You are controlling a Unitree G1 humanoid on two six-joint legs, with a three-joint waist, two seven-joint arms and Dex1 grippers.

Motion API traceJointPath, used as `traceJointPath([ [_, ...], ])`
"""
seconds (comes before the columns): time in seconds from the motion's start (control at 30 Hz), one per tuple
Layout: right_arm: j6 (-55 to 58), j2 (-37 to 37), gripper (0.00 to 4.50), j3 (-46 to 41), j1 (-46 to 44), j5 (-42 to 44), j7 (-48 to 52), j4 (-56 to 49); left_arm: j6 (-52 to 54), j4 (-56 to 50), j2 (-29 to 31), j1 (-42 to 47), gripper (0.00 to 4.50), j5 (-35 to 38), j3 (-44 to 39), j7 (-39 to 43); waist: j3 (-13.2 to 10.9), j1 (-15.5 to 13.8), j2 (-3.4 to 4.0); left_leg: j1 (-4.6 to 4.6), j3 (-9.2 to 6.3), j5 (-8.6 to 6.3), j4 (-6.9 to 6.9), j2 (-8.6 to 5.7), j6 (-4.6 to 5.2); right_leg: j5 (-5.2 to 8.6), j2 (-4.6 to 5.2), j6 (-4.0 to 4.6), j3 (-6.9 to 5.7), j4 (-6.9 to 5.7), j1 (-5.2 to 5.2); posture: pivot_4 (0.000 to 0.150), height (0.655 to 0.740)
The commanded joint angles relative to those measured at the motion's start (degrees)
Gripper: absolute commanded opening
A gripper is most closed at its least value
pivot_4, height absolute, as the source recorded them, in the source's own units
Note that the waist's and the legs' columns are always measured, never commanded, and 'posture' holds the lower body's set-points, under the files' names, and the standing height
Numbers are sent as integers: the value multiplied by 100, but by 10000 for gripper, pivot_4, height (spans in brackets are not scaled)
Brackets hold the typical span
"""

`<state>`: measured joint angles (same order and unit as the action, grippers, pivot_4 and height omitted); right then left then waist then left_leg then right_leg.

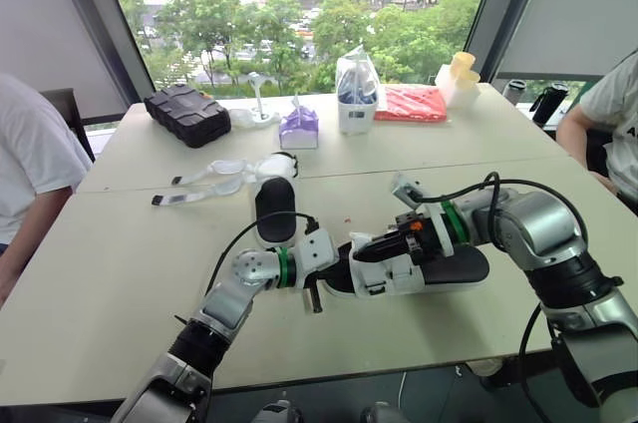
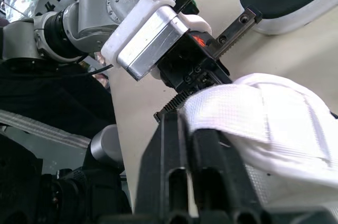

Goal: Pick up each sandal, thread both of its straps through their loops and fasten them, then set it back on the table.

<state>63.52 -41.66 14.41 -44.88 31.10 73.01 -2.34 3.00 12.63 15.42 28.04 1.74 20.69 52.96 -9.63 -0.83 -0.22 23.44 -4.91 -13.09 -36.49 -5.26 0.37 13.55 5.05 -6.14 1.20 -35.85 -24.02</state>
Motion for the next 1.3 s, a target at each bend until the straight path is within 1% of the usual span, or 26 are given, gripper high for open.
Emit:
traceJointPath([
  [0.03,-112,-118,857,50,-47,33,64,-200,70,61,-2,-53,0,-116,123,-3,0,0,0,0,0,0,0,0,0,0,0,0,0,0,0,1500,7400],
  [0.23,-841,-351,857,390,360,-358,107,-471,75,52,-10,-54,0,-113,130,4,0,1,0,0,-2,0,0,0,0,0,0,-1,-6,5,3,1500,7400],
  [0.4,-1430,-395,857,560,548,-716,74,-459,82,38,-2,-67,0,-111,131,13,0,0,0,0,1,0,-2,0,0,0,-1,-1,-3,4,4,1500,7400],
  [0.6,-1609,-400,857,516,550,-773,195,-388,75,50,5,-58,0,-116,128,18,0,-2,0,0,0,0,-2,0,0,0,-1,-1,-4,5,4,1500,7400],
  [0.63,-1583,-423,3035,475,527,-731,251,-398,72,51,7,-57,0,-118,130,19,0,-2,0,0,0,0,-2,0,0,0,-1,-1,-4,4,4,1500,7400],
  [0.7,-1483,-502,8946,387,467,-638,356,-450,74,46,7,-57,0,-118,131,18,0,-3,0,0,0,0,-2,0,0,0,-1,-1,-3,4,4,1500,7400],
  [0.77,-1425,-560,19368,340,433,-609,395,-479,74,45,7,-56,0,-118,131,18,0,0,0,0,0,0,-2,0,0,0,-1,-1,-3,5,5,1500,7400],
  [0.93,-1238,-977,44260,79,396,-448,562,-694,86,18,3,-67,0,-118,136,10,0,-6,0,0,0,0,-3,0,0,0,0,-1,-4,5,6,1500,7400],
  [1.03,-1094,-1222,44738,-154,455,-268,589,-890,111,-28,6,-95,0,-108,130,-1,0,-5,-1,0,0,0,-4,0,0,0,0,-1,-3,9,8,1500,7400],
  [1.13,-650,-1539,44738,-705,650,124,496,-1136,127,-62,18,-121,0,-107,133,-1,-1,-14,-1,1,0,-1,-1,1,0,0,0,-1,-4,10,6,1500,7400],
  [1.23,-332,-1956,44738,-1267,1490,511,430,-1715,121,-73,44,-144,0,-99,127,13,-2,-93,-3,6,-10,-1,0,4,1,1,1,-1,-9,22,9,1500,7400],
  [1.3,-234,-1908,44738,-1476,2075,694,194,-2050,117,-41,41,-111,0,-89,126,22,-1,-114,-2,7,-2,-4,4,6,6,1,0,-1,-6,33,9,1500,7400],
])
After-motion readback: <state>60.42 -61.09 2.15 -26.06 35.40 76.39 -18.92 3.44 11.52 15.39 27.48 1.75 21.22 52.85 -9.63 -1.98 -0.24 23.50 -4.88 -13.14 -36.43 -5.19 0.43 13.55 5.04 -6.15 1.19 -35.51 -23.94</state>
